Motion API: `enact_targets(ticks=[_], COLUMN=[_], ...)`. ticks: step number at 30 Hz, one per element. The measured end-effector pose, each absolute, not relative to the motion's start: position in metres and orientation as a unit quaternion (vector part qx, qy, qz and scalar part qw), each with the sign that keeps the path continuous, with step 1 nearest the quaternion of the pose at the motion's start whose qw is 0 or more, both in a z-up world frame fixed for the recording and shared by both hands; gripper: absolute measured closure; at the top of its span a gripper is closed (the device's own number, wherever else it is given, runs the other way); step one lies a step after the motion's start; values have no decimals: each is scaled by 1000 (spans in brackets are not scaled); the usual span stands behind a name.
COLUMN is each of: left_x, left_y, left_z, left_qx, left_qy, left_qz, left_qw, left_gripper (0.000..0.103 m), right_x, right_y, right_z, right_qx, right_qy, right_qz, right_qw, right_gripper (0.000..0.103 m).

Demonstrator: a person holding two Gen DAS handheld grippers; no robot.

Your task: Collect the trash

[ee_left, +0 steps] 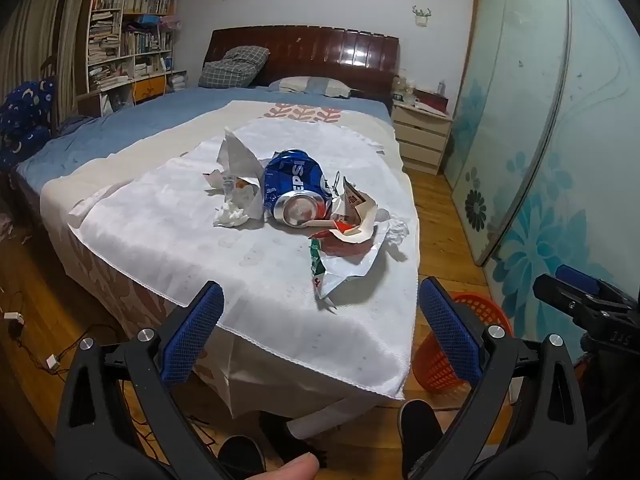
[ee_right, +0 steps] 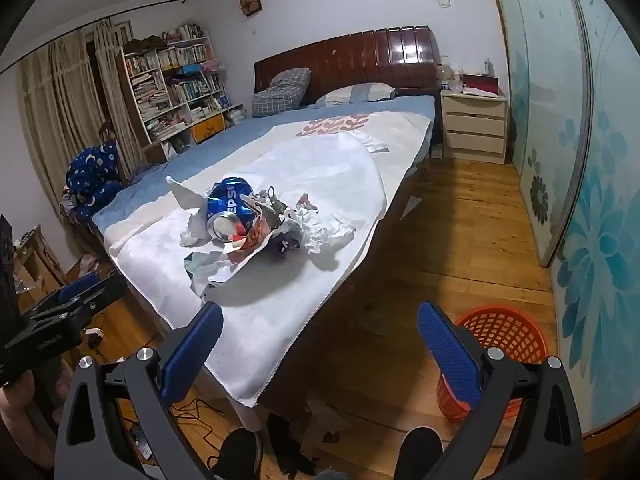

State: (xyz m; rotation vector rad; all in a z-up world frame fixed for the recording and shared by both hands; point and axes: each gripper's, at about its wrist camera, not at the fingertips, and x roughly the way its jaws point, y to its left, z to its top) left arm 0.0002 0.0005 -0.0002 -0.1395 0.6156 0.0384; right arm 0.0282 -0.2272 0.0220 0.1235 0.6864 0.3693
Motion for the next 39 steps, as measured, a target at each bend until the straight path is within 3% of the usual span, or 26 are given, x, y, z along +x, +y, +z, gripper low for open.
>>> enact_targets(ticks=[39], left_x=[8], left_y=[-10], left_z=[-4], left_qx=[-65], left_qy=[305], left_qz=[2], left_qw=[950], left_gripper=[6], right_x=[33], right_y=[-216], right_z=[12], right_qx=[44], right_qy=[348], right_qz=[124], right_qw=[928], right_gripper=[7])
